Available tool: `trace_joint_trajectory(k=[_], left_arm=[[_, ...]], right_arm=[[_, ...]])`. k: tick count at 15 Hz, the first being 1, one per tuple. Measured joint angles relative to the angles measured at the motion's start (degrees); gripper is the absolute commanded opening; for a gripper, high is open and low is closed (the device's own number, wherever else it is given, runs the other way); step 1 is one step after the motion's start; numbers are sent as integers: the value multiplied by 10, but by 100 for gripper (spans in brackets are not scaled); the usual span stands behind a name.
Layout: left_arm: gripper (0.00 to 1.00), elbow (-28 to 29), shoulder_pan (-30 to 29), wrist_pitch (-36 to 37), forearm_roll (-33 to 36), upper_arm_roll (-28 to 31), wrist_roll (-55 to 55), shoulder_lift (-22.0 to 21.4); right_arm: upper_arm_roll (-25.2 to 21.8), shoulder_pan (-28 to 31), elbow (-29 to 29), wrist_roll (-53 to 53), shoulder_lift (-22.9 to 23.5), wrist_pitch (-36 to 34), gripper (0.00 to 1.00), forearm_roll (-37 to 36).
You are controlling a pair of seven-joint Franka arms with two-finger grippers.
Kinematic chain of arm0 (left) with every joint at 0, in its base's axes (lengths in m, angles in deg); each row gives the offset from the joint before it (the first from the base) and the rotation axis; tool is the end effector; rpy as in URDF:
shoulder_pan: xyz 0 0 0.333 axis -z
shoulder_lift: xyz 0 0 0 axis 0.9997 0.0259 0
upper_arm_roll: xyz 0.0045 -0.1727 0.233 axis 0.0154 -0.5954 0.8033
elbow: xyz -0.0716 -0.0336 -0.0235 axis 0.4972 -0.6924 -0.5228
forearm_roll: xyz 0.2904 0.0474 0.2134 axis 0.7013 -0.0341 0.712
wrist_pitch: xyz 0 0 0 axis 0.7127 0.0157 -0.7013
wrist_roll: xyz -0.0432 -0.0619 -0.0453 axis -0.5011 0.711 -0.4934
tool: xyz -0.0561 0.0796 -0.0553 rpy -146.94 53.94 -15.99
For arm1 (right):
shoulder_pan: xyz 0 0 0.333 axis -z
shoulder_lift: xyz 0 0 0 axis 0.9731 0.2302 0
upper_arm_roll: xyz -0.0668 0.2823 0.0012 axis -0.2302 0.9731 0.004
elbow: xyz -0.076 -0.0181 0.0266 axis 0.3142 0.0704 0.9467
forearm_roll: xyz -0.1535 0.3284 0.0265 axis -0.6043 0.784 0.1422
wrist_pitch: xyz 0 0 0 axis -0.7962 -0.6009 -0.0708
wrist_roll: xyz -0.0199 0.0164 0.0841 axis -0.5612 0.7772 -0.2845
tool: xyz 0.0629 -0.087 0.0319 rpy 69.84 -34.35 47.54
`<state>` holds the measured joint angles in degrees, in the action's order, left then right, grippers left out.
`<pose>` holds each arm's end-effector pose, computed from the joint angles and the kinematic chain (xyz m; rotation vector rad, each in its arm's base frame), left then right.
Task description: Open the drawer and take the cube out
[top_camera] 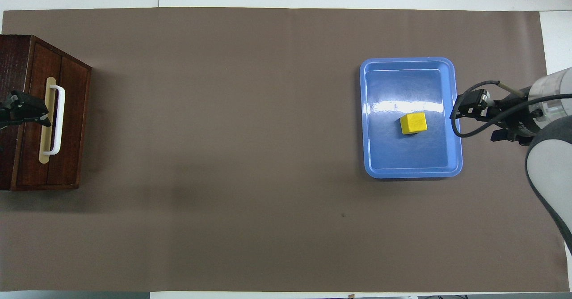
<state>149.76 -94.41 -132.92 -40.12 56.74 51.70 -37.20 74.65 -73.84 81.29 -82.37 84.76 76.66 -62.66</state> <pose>0.5143 0.0202 0.5467 -2.9647 -0.6499 0.1490 0.5076 0.0160 0.5256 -2.9716 0.6558 0.0424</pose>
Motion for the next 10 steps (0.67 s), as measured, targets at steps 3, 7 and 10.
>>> trace_joint_trajectory(k=[3,7,10], left_arm=[[100,-7,2,24,-28,3,84,0],[100,-19,1,41,-61,6,132,2],[100,-47,2,65,-61,-2,143,2]], right_arm=[[0,0,0,94,-25,-47,100,-13],[-1,2,-1,217,-26,-49,100,-43],[-1,5,-7,244,-24,-50,100,-55]])
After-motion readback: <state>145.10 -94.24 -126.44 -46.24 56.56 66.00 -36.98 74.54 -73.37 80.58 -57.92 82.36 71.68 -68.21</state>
